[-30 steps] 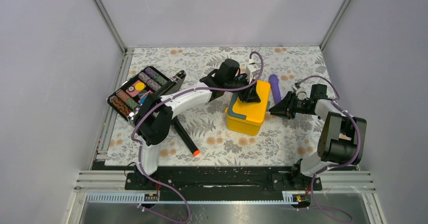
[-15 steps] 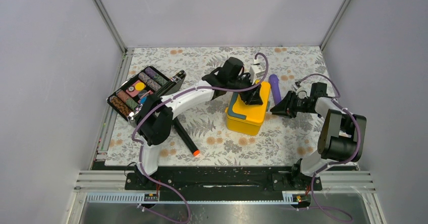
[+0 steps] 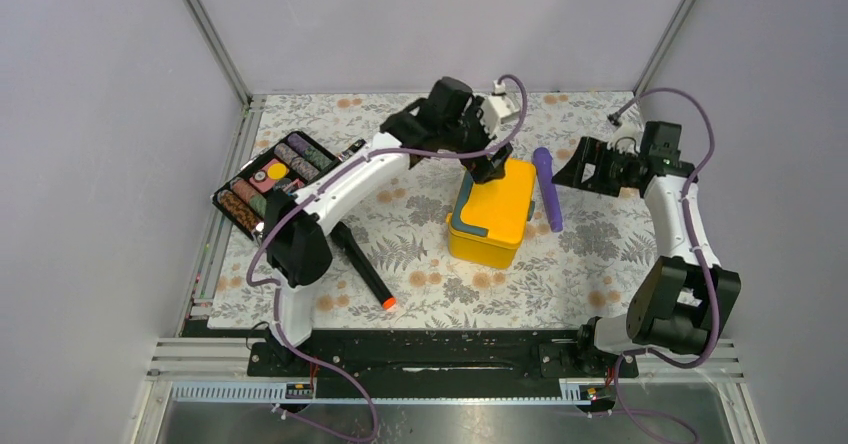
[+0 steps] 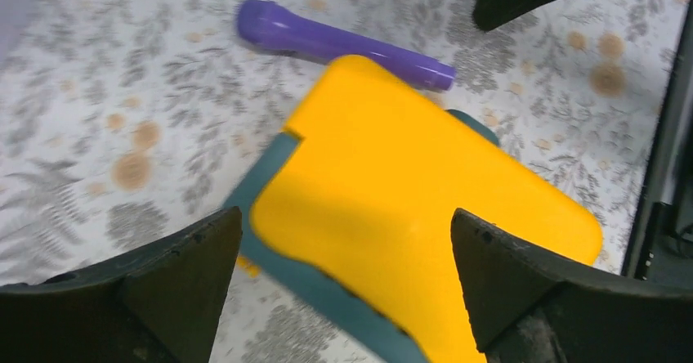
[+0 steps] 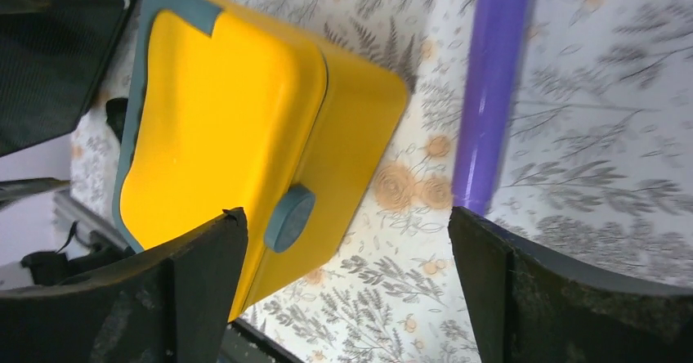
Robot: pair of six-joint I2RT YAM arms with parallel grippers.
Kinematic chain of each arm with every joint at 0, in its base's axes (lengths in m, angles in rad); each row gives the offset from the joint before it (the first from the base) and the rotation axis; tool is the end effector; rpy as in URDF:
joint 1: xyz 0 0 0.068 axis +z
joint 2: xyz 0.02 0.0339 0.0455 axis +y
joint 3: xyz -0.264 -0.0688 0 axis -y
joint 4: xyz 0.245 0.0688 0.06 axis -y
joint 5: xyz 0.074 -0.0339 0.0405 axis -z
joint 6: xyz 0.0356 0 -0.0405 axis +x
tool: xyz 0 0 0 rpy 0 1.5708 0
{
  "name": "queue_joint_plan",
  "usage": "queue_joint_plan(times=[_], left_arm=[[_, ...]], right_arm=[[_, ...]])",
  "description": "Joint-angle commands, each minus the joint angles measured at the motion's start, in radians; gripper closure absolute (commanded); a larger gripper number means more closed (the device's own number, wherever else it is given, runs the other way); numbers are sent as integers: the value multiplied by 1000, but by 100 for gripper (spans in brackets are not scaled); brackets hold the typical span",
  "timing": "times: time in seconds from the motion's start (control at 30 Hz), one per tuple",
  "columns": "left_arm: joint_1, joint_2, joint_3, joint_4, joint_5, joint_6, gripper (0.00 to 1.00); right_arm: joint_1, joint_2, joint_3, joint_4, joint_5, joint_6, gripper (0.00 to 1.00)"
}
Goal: Organize the medicine kit
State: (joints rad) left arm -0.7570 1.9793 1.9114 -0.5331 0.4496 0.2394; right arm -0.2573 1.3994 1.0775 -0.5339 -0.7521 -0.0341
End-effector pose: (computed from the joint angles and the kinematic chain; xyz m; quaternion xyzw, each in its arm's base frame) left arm 0.3244 -0.3277 0.3390 0.5034 0.7080 -0.3069 0.3888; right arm 0.2885 -0.0508 0.2775 -0.0307 0.8802 0.2931 0.3720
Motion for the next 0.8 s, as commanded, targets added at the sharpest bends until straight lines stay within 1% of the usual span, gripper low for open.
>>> queue_joint_plan(times=[0.0, 0.07, 0.13, 0.23, 0.3, 0.37, 0.5, 0.57, 0.6, 0.77], left_arm=[[47, -122, 130, -182, -145, 36, 1], [81, -167, 113, -220, -170, -18, 1], [127, -224, 67, -240, -153, -86, 1], [210, -328, -52, -216, -116, -184, 1], [257, -410, -153, -169, -107, -230, 1], [292, -468, -238, -115, -131, -236, 1], [347, -554, -350, -33, -204, -223, 1], [367, -583, -384, -6, -227, -225, 1], [368, -590, -393, -6, -244, -218, 1], [368, -619, -436, -6, -274, -195, 1]], right_arm=[[4, -7, 170, -146, 156, -77, 1], [6, -14, 235, -183, 221, -96, 1], [23, -26, 281, -192, 348, -61, 1], [72, -49, 315, -202, 590, -1, 0], [97, -68, 319, -212, 673, 10, 1], [110, -96, 306, -216, 686, 16, 1], [115, -170, 253, -178, 624, 28, 1], [118, -196, 237, -160, 604, 28, 0], [118, -202, 234, -157, 596, 53, 1], [119, -178, 233, -157, 551, 74, 0]])
